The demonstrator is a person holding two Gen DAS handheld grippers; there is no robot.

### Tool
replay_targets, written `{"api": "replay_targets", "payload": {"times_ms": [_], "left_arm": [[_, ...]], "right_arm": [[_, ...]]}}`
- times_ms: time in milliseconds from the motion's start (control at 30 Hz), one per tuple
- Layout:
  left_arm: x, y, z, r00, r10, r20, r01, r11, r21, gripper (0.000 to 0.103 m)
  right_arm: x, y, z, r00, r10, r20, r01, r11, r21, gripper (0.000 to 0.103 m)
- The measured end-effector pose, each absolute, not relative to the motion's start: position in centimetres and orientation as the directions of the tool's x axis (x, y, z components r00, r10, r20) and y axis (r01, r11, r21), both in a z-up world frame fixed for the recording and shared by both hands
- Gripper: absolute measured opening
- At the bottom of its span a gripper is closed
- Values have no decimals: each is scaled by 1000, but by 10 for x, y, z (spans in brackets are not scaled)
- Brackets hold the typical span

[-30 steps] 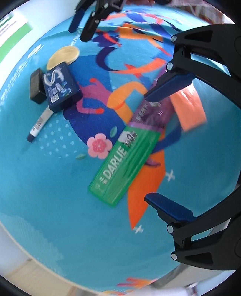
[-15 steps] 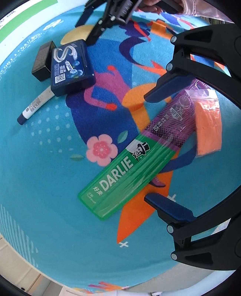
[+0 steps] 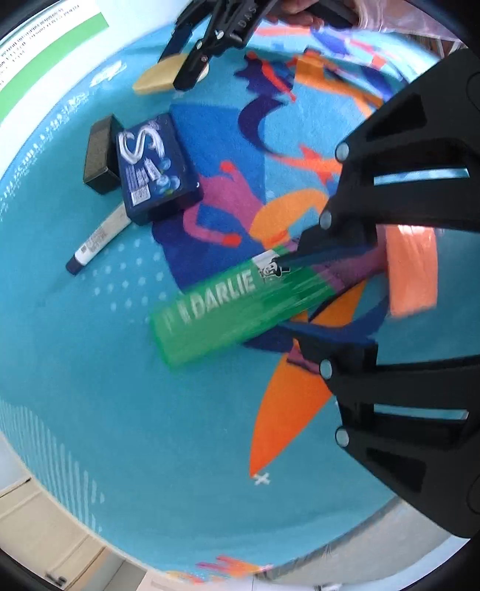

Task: Collect trash
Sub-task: 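Grip the yellow sponge with the right tool while the left tool grips the green DARLIE box, then lift the sponge with the right tool while the left tool lifts the DARLIE box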

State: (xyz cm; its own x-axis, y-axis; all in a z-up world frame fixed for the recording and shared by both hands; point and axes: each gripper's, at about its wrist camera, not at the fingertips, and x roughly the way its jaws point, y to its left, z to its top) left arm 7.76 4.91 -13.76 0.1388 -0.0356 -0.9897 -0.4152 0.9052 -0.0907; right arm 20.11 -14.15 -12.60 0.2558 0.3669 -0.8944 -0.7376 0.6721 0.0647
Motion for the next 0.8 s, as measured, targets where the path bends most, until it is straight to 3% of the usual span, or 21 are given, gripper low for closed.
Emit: {"api": "replay_targets", "payload": {"times_ms": [167, 267, 300, 333, 367, 500, 600, 633, 700, 733, 767, 800], "left_arm": [[65, 53, -147, 148, -99, -984, -408, 900, -152, 21], [63, 48, -153, 147, -113, -983, -413, 896, -165, 26], [63, 48, -148, 145, -119, -982, -412, 895, -170, 36], [65, 45, -149, 140, -126, -982, -413, 894, -174, 71], [65, 44, -148, 140, -118, -983, -417, 893, -167, 95], [70, 34, -151, 125, -96, -988, -384, 913, -137, 89], [73, 15, -157, 121, -51, -991, -357, 930, -91, 87], [74, 10, -157, 123, -24, -992, -337, 939, -64, 83], [75, 2, -155, 126, 18, -992, -310, 950, -22, 67], [75, 0, -155, 128, 28, -991, -300, 954, -11, 62], [74, 0, -153, 134, 37, -990, -292, 956, -4, 48], [73, 0, -151, 137, 41, -990, -283, 959, 0, 40]], "right_arm": [[195, -145, -119, 266, 371, -890, -738, 673, 60, 75], [194, -144, -118, 265, 374, -889, -738, 672, 63, 75], [193, -144, -118, 263, 376, -889, -740, 669, 64, 76], [193, -143, -118, 257, 376, -890, -744, 665, 67, 76], [192, -140, -120, 253, 372, -893, -745, 664, 65, 76], [191, -136, -130, 235, 353, -906, -749, 659, 63, 76], [187, -131, -138, 234, 331, -914, -755, 654, 44, 90], [184, -129, -141, 245, 318, -916, -761, 648, 21, 90], [180, -126, -148, 235, 308, -922, -777, 630, 13, 88], [178, -127, -148, 245, 308, -919, -776, 631, 4, 82], [177, -129, -147, 259, 318, -912, -773, 634, 2, 75], [178, -130, -146, 259, 327, -909, -769, 639, 12, 75]]}}
